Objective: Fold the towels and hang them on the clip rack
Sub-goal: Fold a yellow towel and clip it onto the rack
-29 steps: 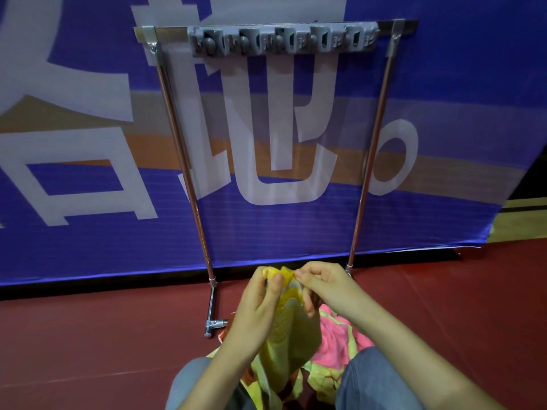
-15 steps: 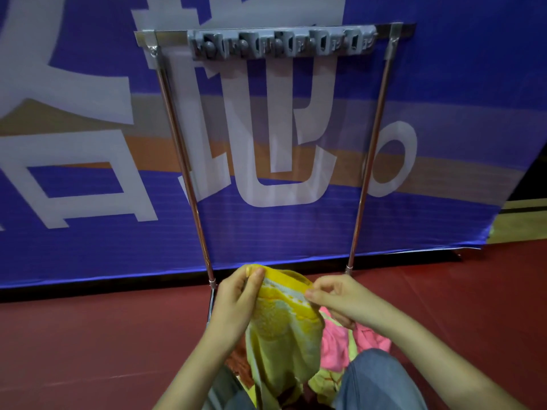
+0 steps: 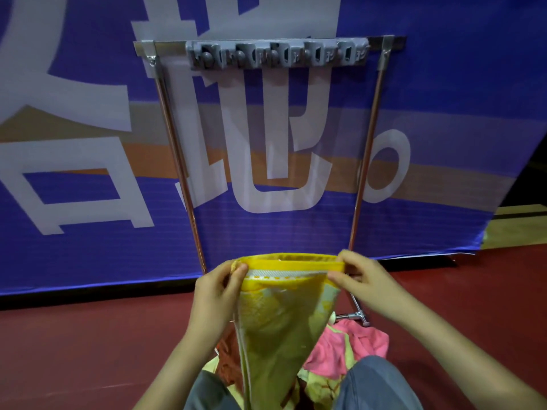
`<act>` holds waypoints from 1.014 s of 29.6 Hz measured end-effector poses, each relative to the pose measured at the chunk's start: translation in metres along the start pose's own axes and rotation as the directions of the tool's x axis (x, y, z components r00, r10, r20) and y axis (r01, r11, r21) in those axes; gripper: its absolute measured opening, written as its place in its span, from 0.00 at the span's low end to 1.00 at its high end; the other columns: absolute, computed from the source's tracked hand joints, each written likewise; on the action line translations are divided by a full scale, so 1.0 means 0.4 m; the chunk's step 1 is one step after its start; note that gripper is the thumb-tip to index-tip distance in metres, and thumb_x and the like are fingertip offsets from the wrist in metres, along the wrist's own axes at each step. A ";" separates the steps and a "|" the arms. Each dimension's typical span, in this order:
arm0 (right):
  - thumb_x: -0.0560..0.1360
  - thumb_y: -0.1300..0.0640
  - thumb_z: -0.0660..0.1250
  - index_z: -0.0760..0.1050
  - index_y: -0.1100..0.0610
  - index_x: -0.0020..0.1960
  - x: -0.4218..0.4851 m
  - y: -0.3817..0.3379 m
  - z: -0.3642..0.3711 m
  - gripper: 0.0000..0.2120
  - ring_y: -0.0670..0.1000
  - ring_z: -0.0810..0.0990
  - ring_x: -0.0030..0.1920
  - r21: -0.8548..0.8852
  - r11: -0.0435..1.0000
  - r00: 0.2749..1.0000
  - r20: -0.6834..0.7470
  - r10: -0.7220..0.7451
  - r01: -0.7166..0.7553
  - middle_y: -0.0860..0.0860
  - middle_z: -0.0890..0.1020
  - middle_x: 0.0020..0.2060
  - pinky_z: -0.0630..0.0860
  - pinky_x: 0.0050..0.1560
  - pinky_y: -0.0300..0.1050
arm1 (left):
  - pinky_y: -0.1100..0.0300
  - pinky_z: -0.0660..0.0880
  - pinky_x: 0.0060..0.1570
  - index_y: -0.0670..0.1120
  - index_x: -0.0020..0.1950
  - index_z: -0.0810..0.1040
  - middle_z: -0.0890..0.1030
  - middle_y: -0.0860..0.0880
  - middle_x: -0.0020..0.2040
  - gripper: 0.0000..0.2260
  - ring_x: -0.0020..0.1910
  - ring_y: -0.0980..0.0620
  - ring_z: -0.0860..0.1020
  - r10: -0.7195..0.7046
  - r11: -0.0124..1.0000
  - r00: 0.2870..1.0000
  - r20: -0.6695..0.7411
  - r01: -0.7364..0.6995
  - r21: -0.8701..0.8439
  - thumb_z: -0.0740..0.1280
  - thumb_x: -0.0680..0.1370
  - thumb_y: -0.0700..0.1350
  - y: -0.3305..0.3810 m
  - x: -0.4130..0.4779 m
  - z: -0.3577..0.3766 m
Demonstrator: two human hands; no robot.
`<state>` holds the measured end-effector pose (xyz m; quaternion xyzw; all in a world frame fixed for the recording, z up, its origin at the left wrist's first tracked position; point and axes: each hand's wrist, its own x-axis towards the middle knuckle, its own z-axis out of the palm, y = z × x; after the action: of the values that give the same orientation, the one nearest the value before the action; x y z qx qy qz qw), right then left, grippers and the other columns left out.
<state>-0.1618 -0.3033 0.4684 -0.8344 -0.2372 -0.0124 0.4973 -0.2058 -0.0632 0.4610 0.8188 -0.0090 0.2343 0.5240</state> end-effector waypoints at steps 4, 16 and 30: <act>0.69 0.61 0.71 0.71 0.54 0.35 0.016 -0.046 -0.011 0.10 0.44 0.72 0.33 0.144 0.988 0.987 -0.161 -0.028 0.052 0.54 0.74 0.30 0.69 0.35 0.34 | 0.65 0.71 0.33 0.37 0.37 0.78 0.77 0.46 0.32 0.09 0.33 0.57 0.73 -0.083 0.985 0.996 -0.030 0.078 -0.156 0.65 0.75 0.39 0.029 0.017 0.001; 0.68 0.64 0.71 0.73 0.54 0.35 0.082 -0.132 -0.034 0.09 0.39 0.76 0.27 0.215 0.975 0.930 -0.367 0.022 0.062 0.47 0.79 0.26 0.72 0.30 0.32 | 0.72 0.70 0.34 0.50 0.39 0.75 0.78 0.51 0.35 0.09 0.32 0.65 0.75 -0.036 0.991 0.999 -0.006 0.035 -0.127 0.60 0.78 0.41 0.086 0.051 -0.013; 0.69 0.64 0.71 0.72 0.58 0.33 0.076 -0.140 0.009 0.09 0.41 0.74 0.24 0.400 0.896 0.927 -0.226 0.300 -0.192 0.53 0.75 0.27 0.74 0.26 0.35 | 0.45 0.74 0.38 0.49 0.37 0.76 0.77 0.28 0.39 0.10 0.34 0.45 0.73 -0.130 0.979 0.971 -0.199 0.094 -0.182 0.62 0.77 0.44 0.109 0.043 0.006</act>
<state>-0.1586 -0.2665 0.5204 -0.7383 -0.0536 -0.0222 0.6719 -0.2008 -0.0807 0.5041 0.7406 0.0727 0.2875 0.6030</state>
